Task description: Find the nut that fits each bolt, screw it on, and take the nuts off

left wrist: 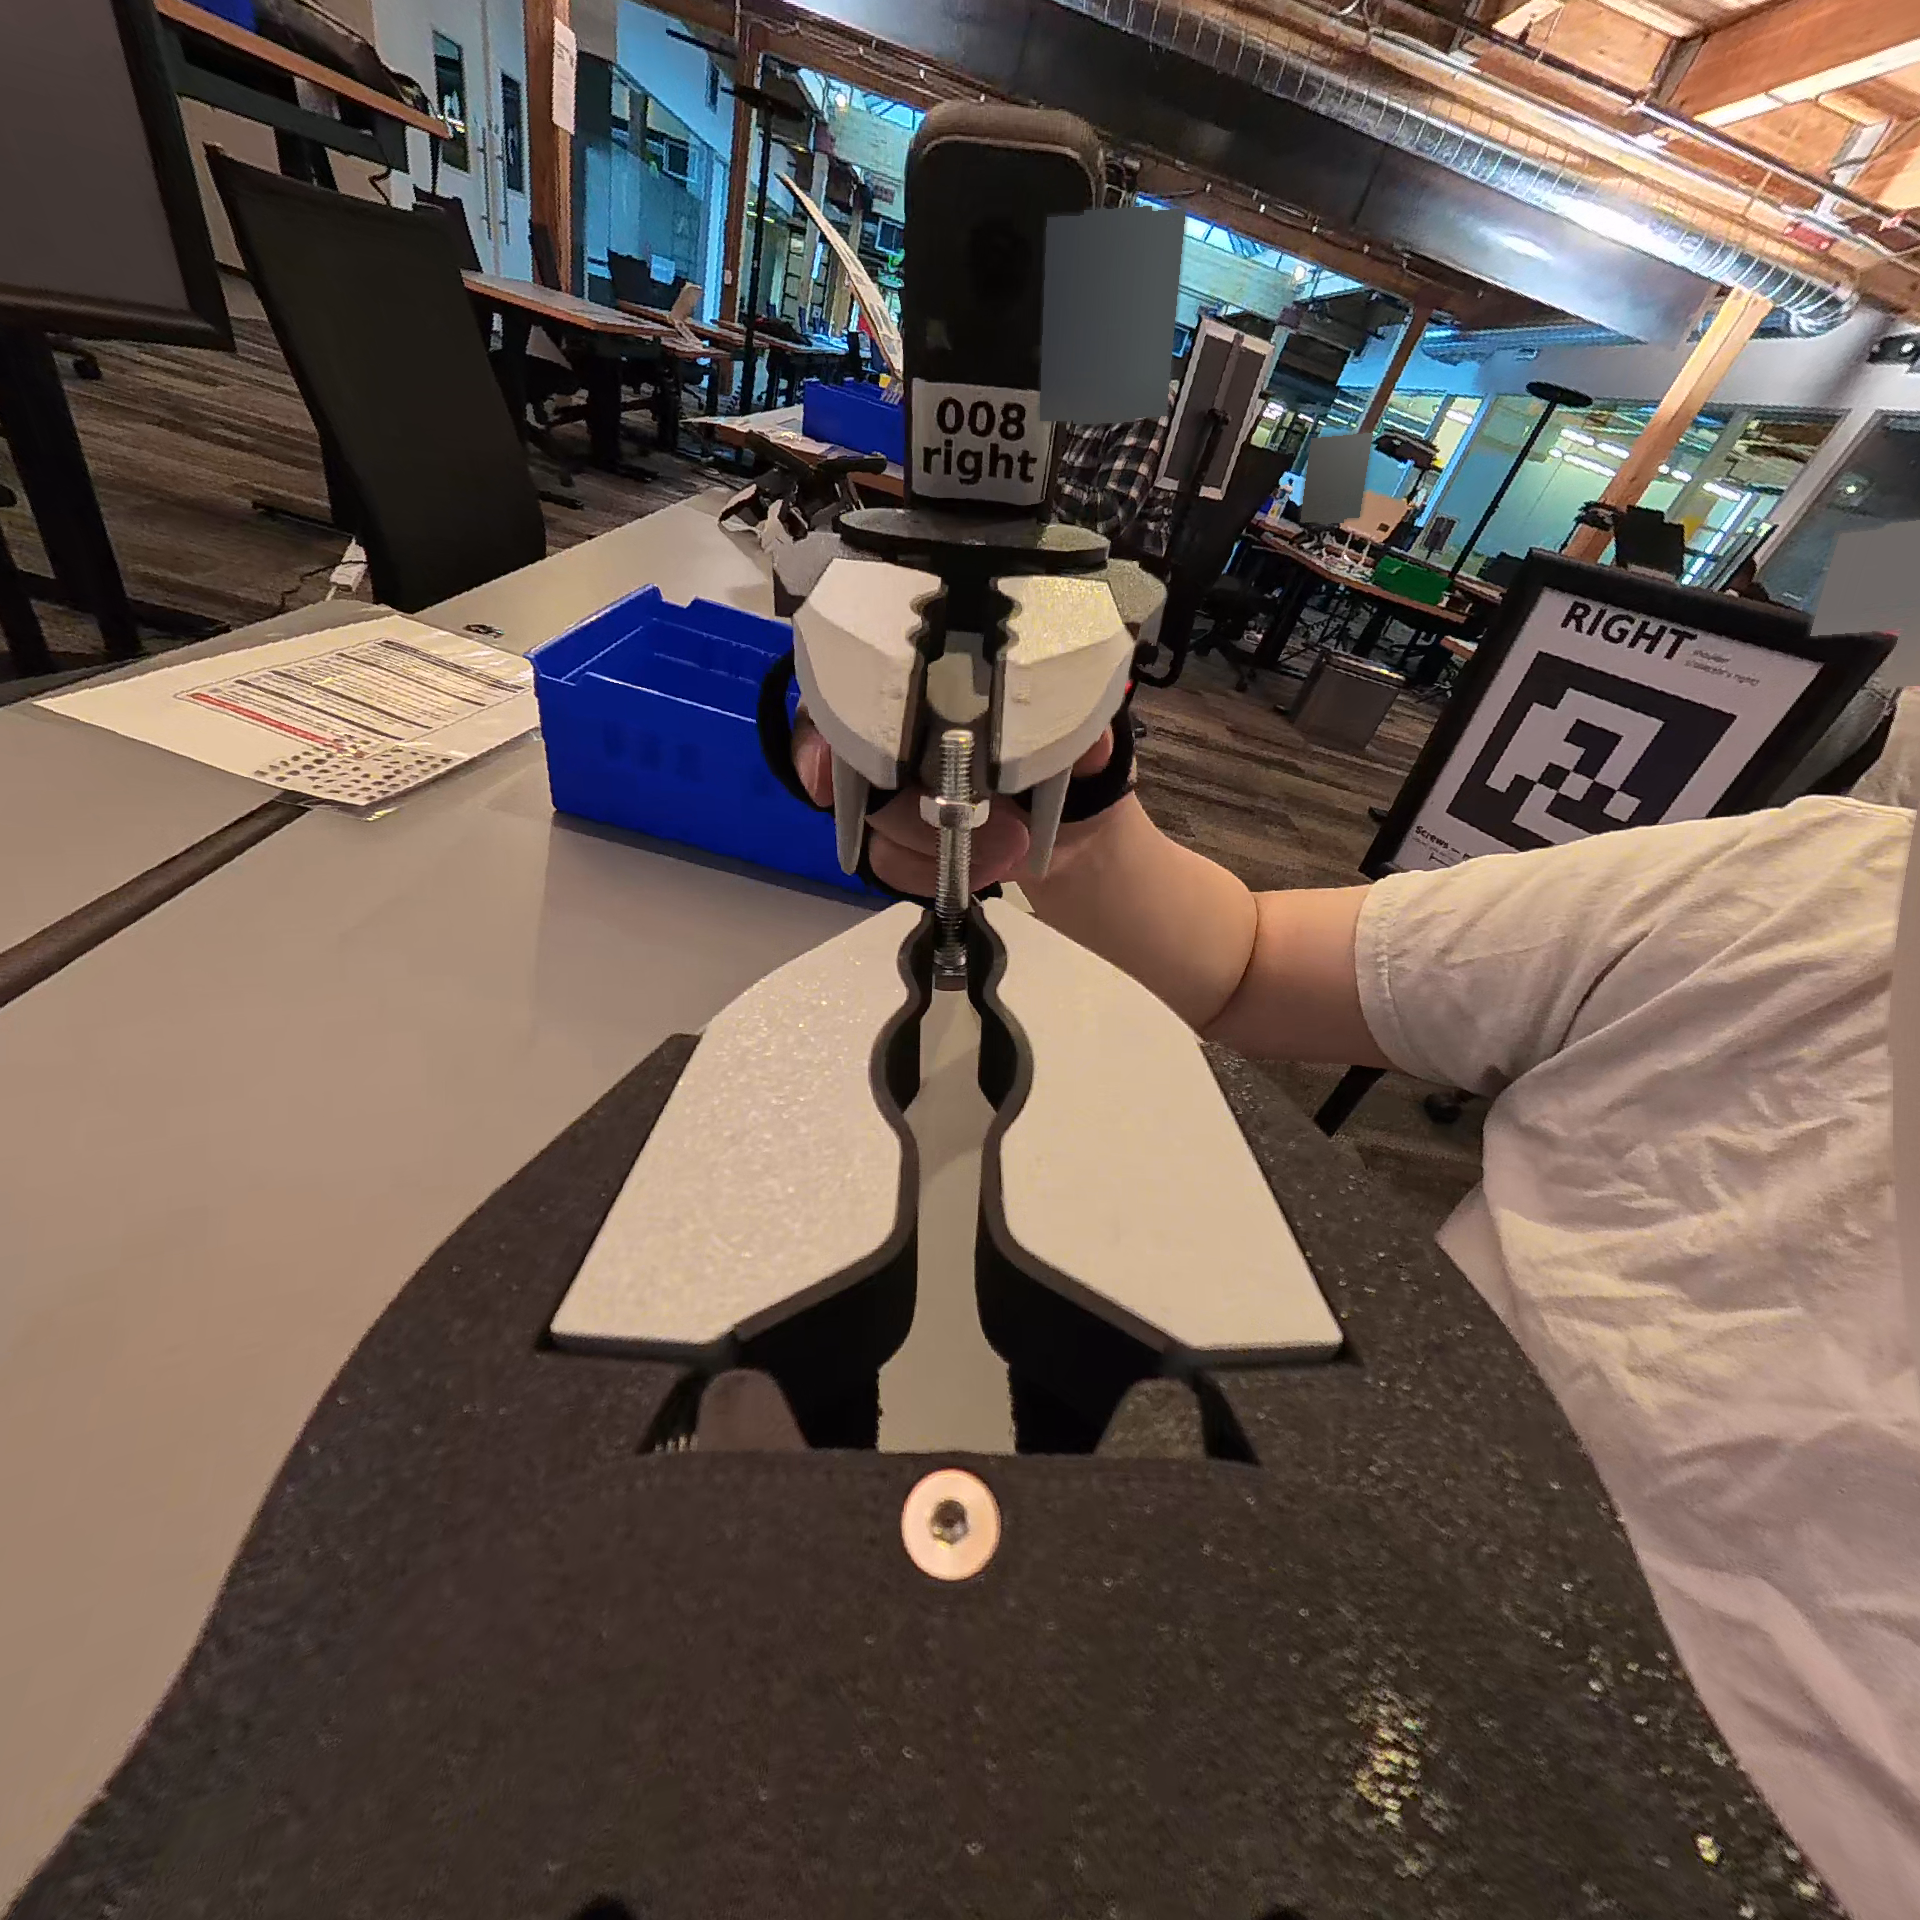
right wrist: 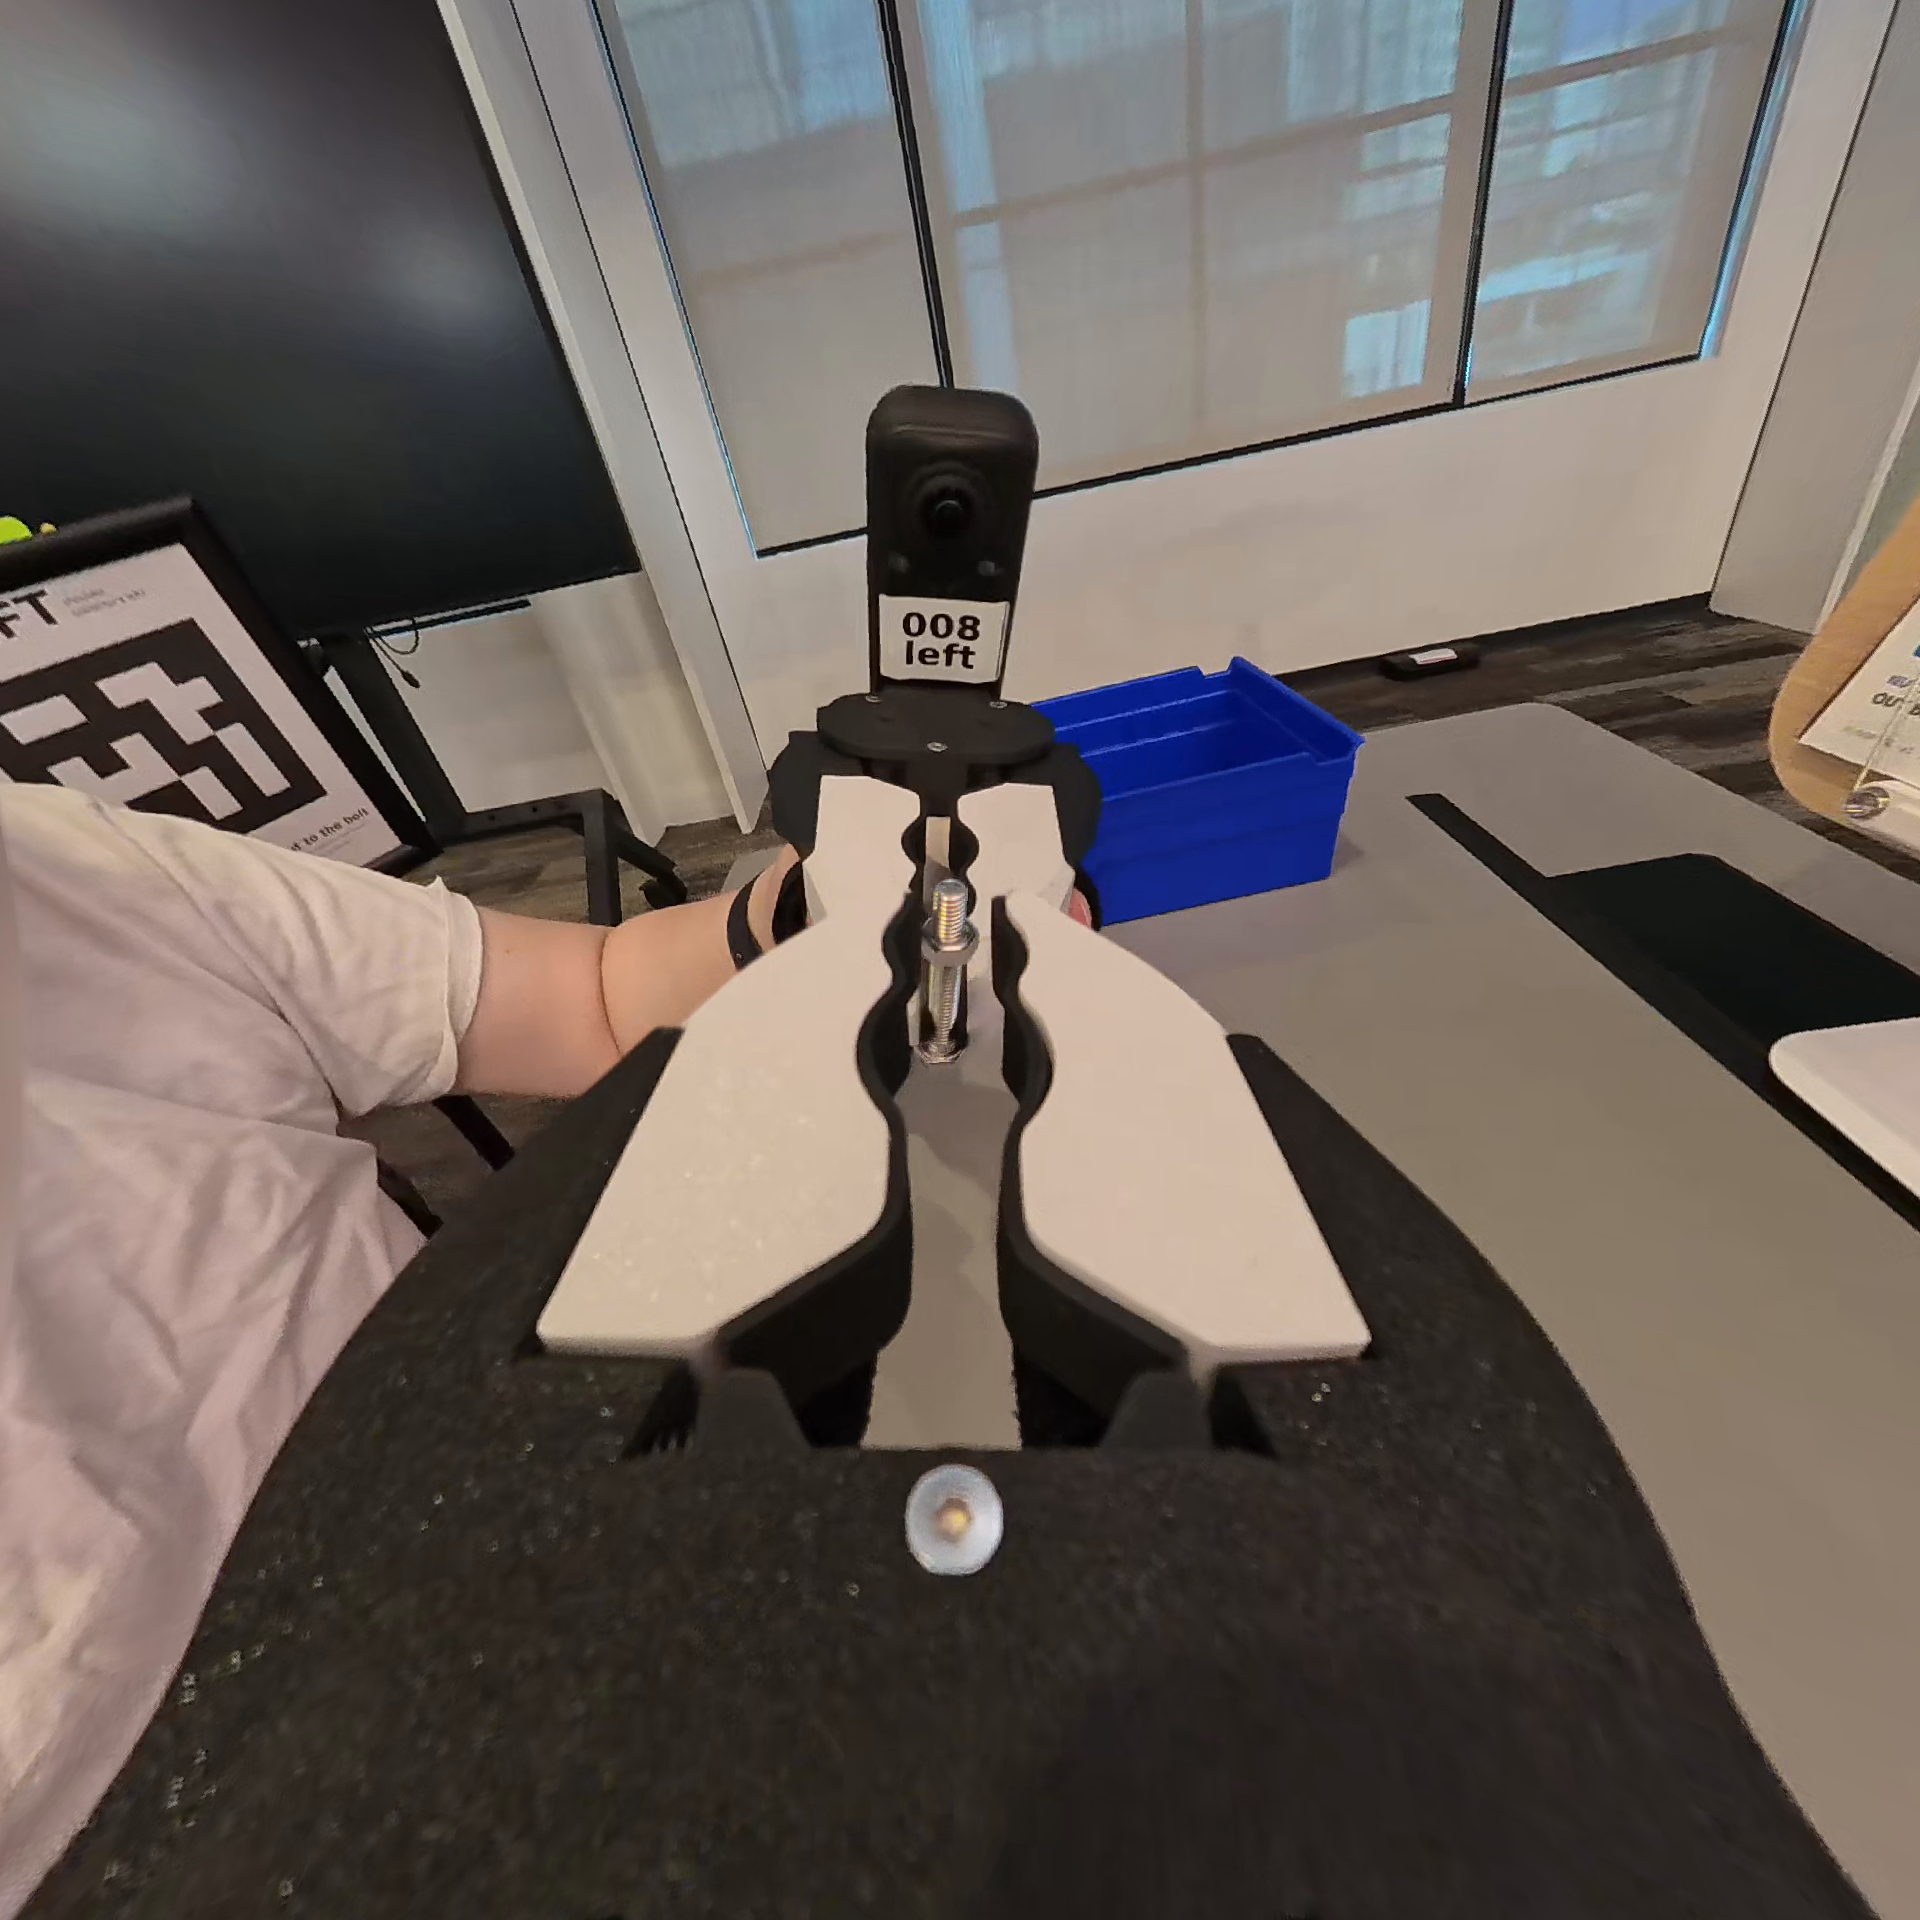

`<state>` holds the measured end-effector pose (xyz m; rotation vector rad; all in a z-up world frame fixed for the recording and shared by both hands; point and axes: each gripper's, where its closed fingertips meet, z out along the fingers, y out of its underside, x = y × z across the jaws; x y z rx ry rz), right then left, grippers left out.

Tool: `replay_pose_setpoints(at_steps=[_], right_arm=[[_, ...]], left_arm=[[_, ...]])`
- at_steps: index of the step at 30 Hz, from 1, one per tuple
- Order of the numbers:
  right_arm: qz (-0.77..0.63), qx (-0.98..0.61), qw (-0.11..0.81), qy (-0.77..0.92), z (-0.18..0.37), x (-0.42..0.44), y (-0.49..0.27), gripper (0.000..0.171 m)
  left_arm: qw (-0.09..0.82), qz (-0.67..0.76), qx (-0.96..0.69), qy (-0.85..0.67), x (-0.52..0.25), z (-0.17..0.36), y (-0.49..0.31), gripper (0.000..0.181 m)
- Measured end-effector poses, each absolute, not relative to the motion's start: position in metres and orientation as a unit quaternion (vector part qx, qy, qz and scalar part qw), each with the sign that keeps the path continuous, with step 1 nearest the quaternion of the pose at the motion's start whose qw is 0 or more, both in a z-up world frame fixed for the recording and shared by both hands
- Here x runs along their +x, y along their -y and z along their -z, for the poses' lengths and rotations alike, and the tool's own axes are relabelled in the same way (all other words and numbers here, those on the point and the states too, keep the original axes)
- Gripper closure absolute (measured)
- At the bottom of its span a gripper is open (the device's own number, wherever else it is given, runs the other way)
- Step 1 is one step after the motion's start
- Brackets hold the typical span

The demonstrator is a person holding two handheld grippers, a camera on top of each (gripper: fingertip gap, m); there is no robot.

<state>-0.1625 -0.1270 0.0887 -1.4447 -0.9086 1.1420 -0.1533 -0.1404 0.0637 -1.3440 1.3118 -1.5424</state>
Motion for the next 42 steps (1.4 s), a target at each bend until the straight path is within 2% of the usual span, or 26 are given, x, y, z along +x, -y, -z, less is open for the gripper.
replay_pose_setpoints(at_steps=[7,13,17,28,36,42], right_arm=[[-0.465,-0.601,0.519,0.392,-0.087,-0.164,0.129,0.166],[-0.473,-0.586,0.525,0.396,-0.093,-0.163,0.133,0.166],[-0.460,-0.571,0.529,0.428,-0.092,-0.169,0.142,0.166],[-0.436,-0.560,0.537,0.455,-0.089,-0.175,0.148,0.166],[-0.447,-0.556,0.536,0.452,-0.090,-0.174,0.148,0.166],[-0.455,-0.553,0.527,0.457,-0.088,-0.175,0.150,0.166]], left_arm=[[0.348,0.600,-0.513,-0.505,-0.152,-0.063,0.141,0.176],[0.367,0.576,-0.515,-0.518,-0.149,-0.055,0.138,0.143],[0.373,0.562,-0.498,-0.545,-0.140,-0.048,0.152,0.141],[0.366,0.555,-0.481,-0.571,-0.137,-0.044,0.166,0.165],[0.366,0.560,-0.482,-0.566,-0.137,-0.045,0.165,0.176],[0.379,0.545,-0.479,-0.574,-0.135,-0.043,0.167,0.176]])
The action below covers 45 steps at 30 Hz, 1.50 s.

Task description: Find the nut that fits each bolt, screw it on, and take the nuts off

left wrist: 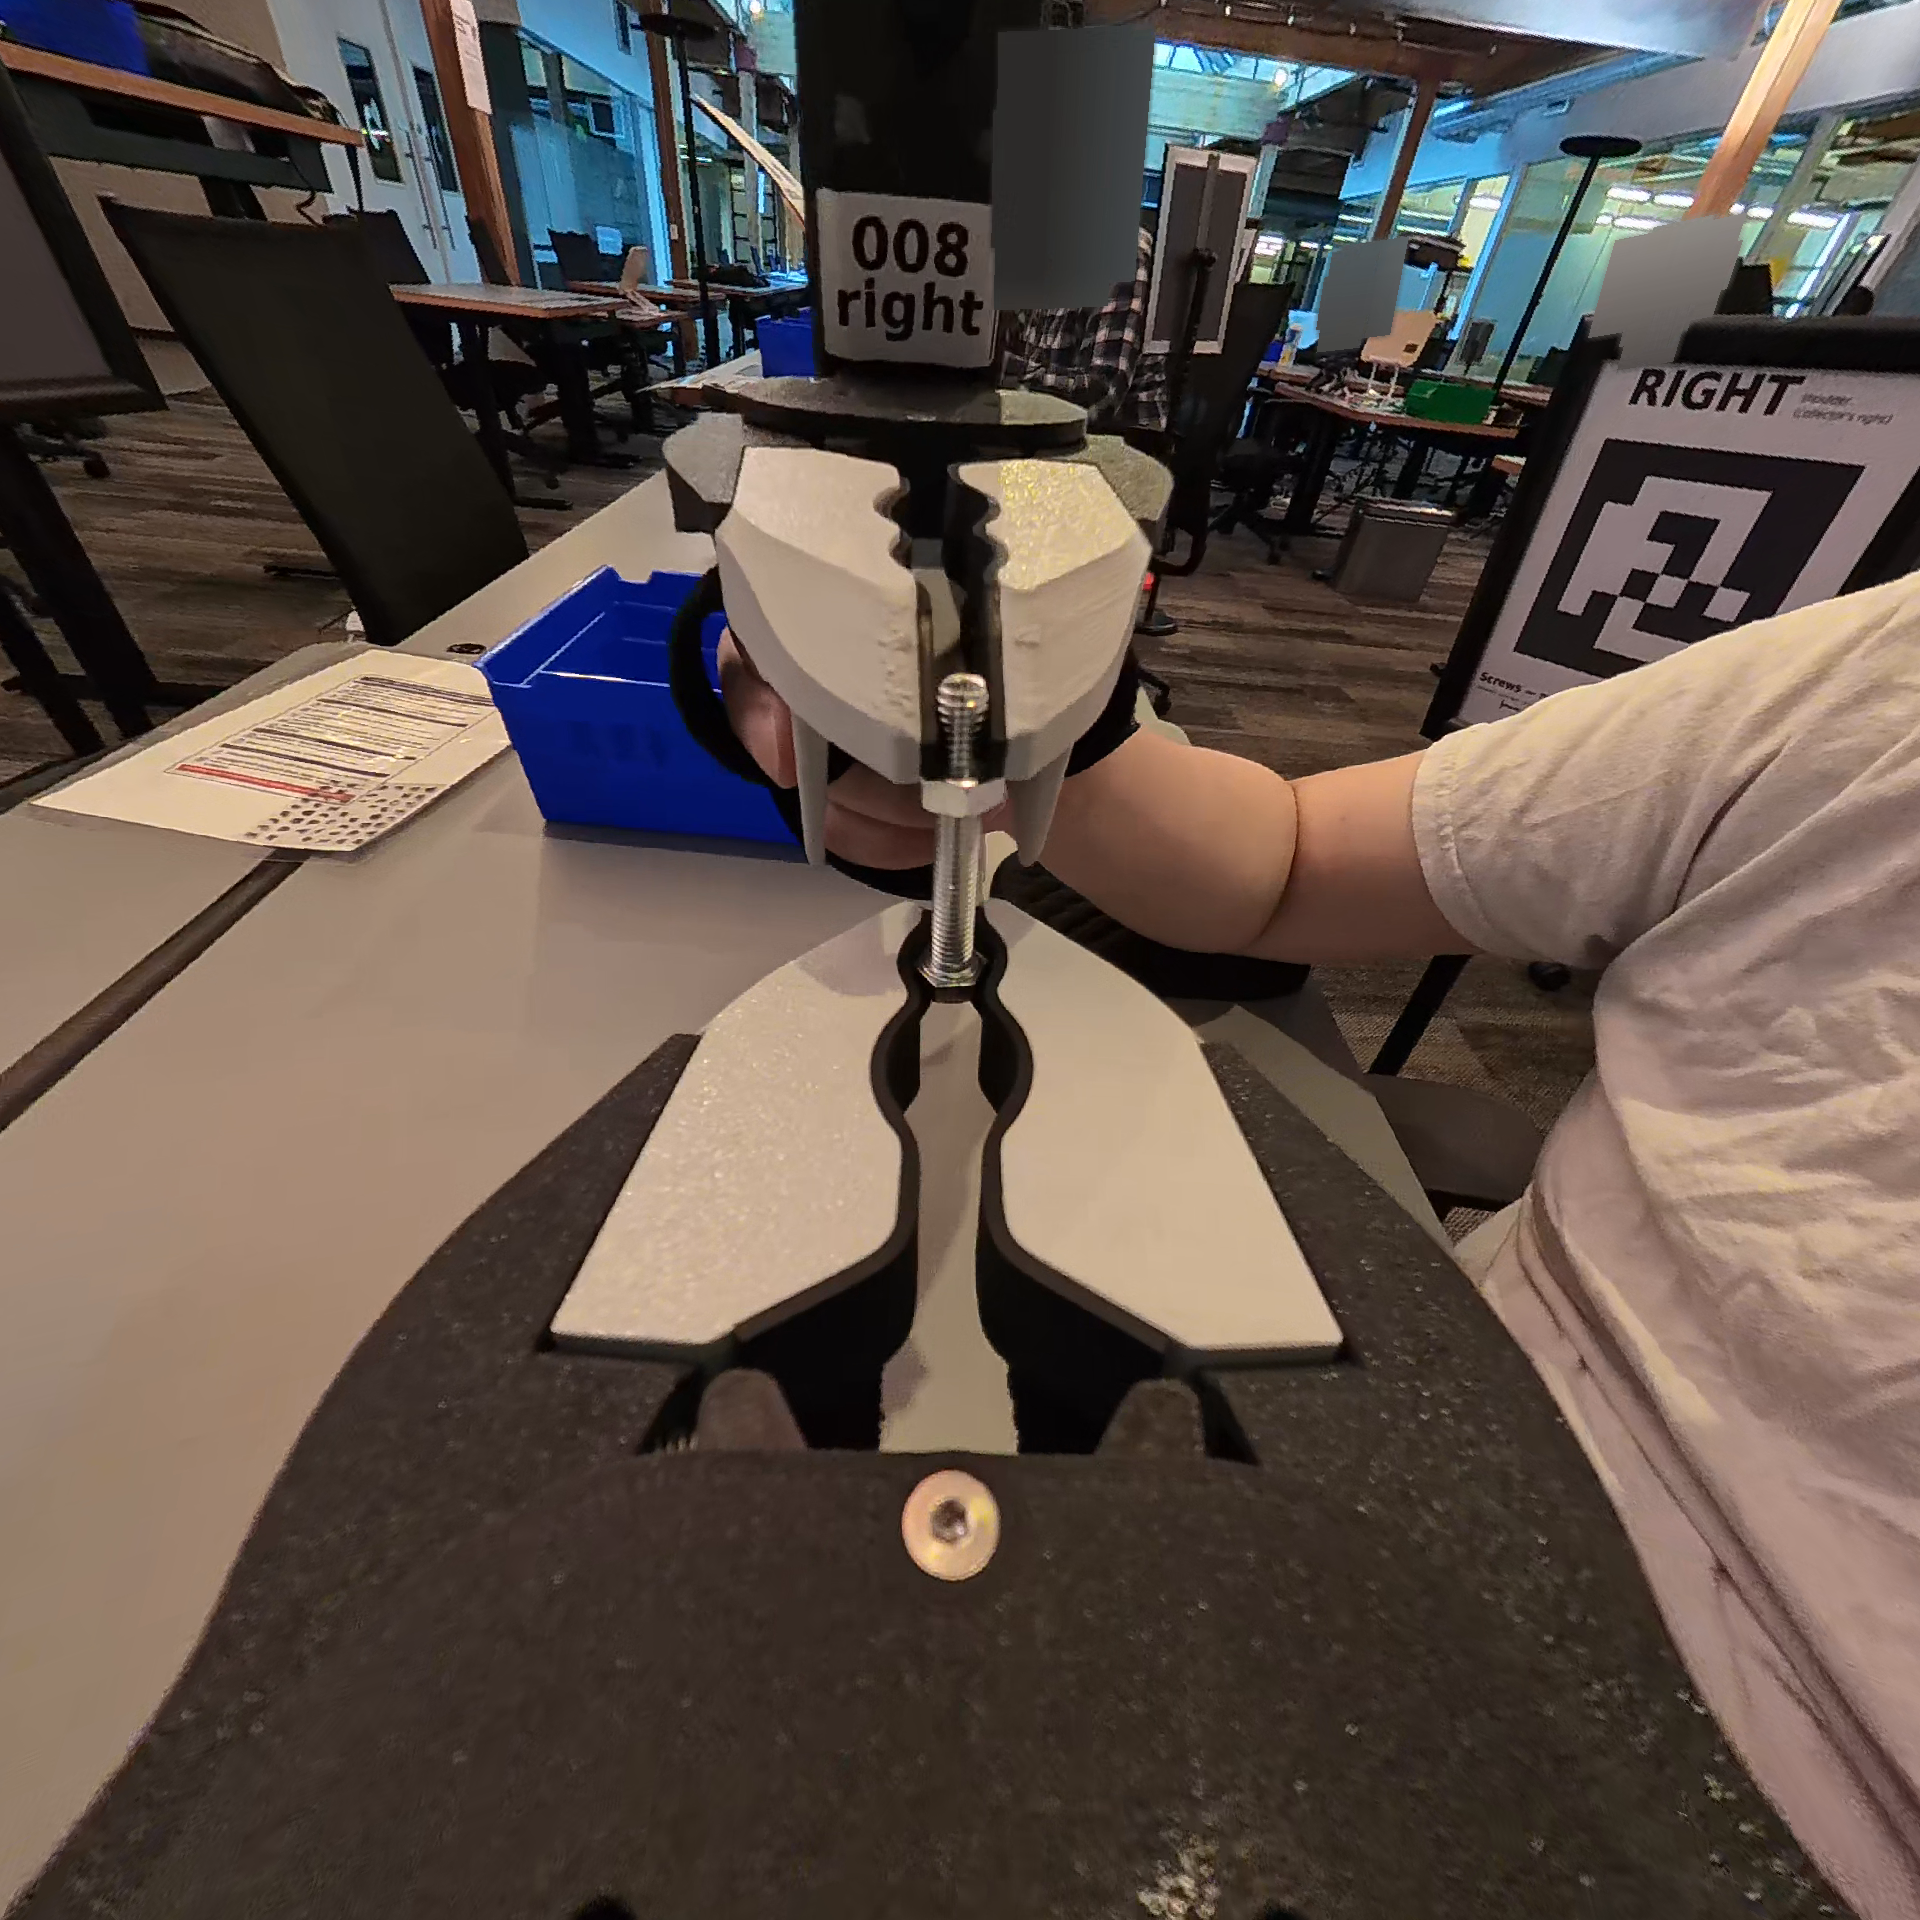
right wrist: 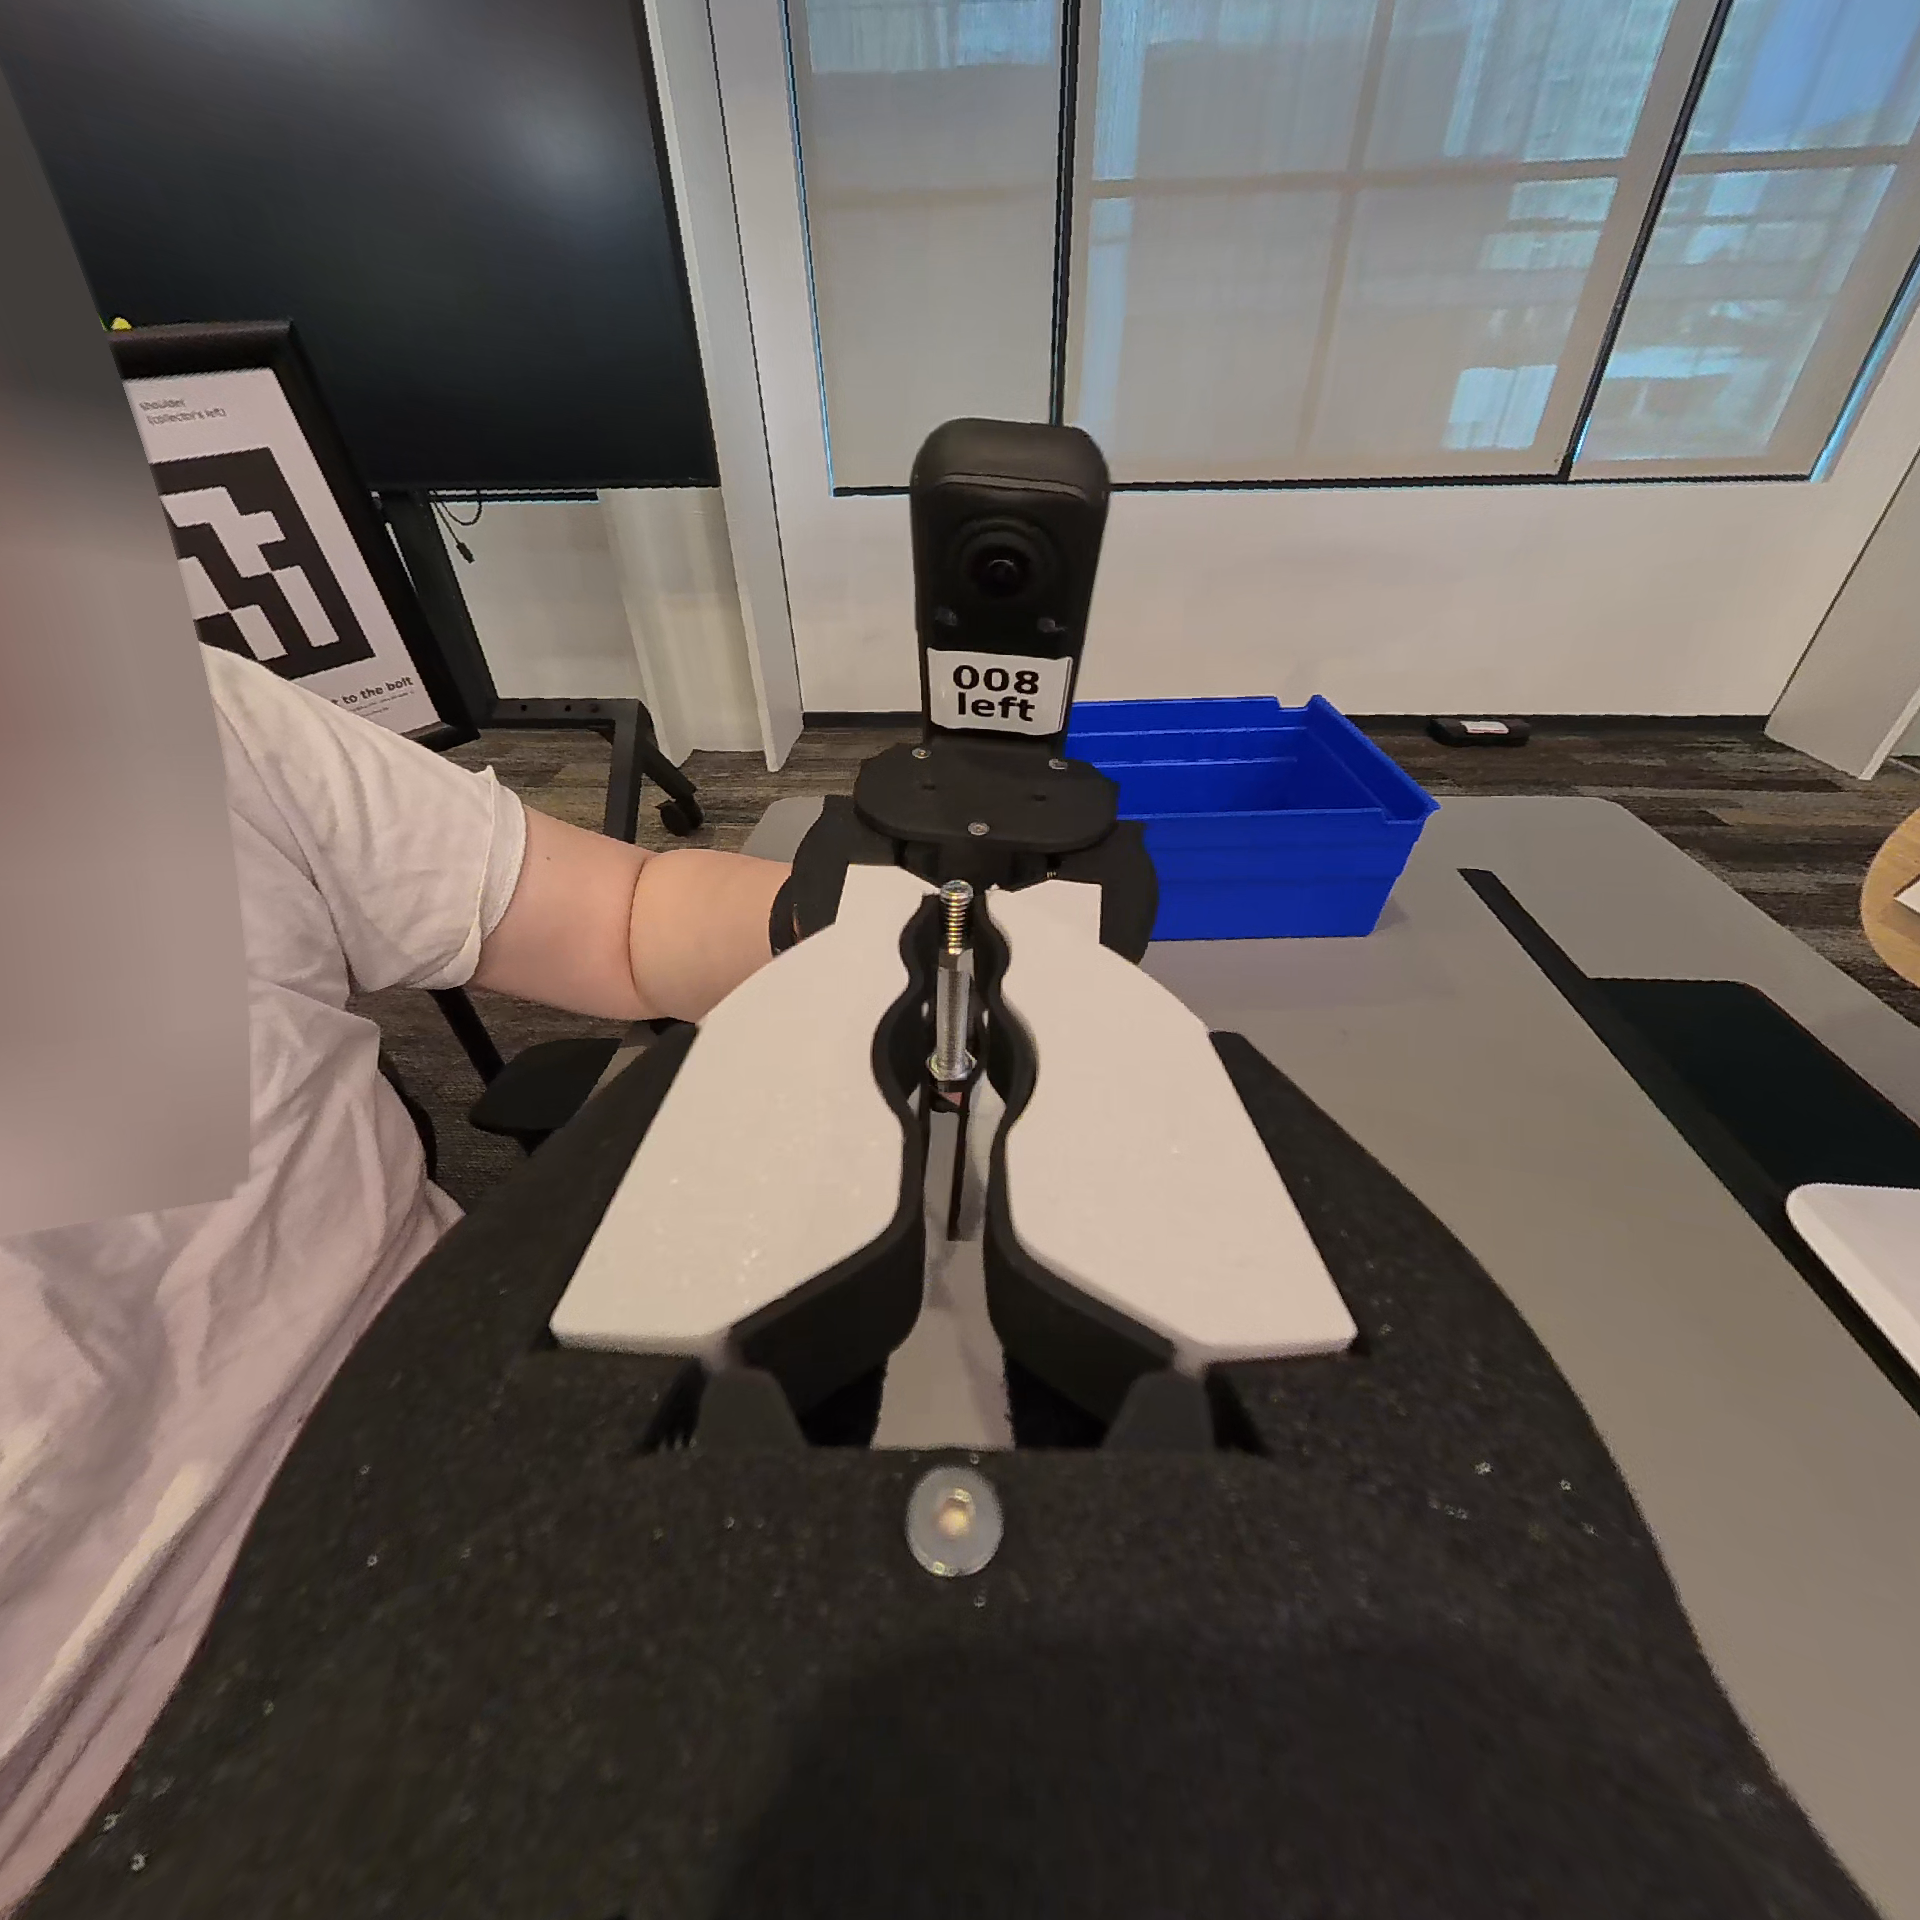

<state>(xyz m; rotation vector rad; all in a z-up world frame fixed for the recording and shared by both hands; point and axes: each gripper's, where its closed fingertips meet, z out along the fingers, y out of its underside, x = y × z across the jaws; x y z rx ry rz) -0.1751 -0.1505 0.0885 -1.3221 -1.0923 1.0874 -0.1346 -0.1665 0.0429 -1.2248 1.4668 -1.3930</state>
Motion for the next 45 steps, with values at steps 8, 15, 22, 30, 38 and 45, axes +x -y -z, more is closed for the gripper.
replay_pose_setpoints(at_steps=[8,15,22,30,38,45], right_arm=[[-0.394,-0.571,0.557,0.456,-0.091,-0.169,0.142,0.145],[-0.311,-0.597,0.563,0.479,-0.077,-0.176,0.137,0.146],[-0.351,-0.605,0.559,0.446,-0.081,-0.175,0.134,0.154],[-0.382,-0.590,0.544,0.458,-0.082,-0.175,0.141,0.161],[-0.412,-0.575,0.534,0.463,-0.083,-0.175,0.145,0.161],[-0.411,-0.573,0.535,0.465,-0.084,-0.176,0.147,0.161]], left_arm=[[0.389,0.536,-0.498,-0.560,-0.134,-0.044,0.158,0.177],[0.389,0.539,-0.519,-0.537,-0.135,-0.044,0.148,0.177],[0.385,0.530,-0.518,-0.551,-0.134,-0.041,0.153,0.176],[0.378,0.537,-0.502,-0.563,-0.134,-0.041,0.160,0.176],[0.376,0.538,-0.493,-0.571,-0.131,-0.041,0.168,0.171],[0.391,0.531,-0.492,-0.569,-0.131,-0.041,0.165,0.177]])
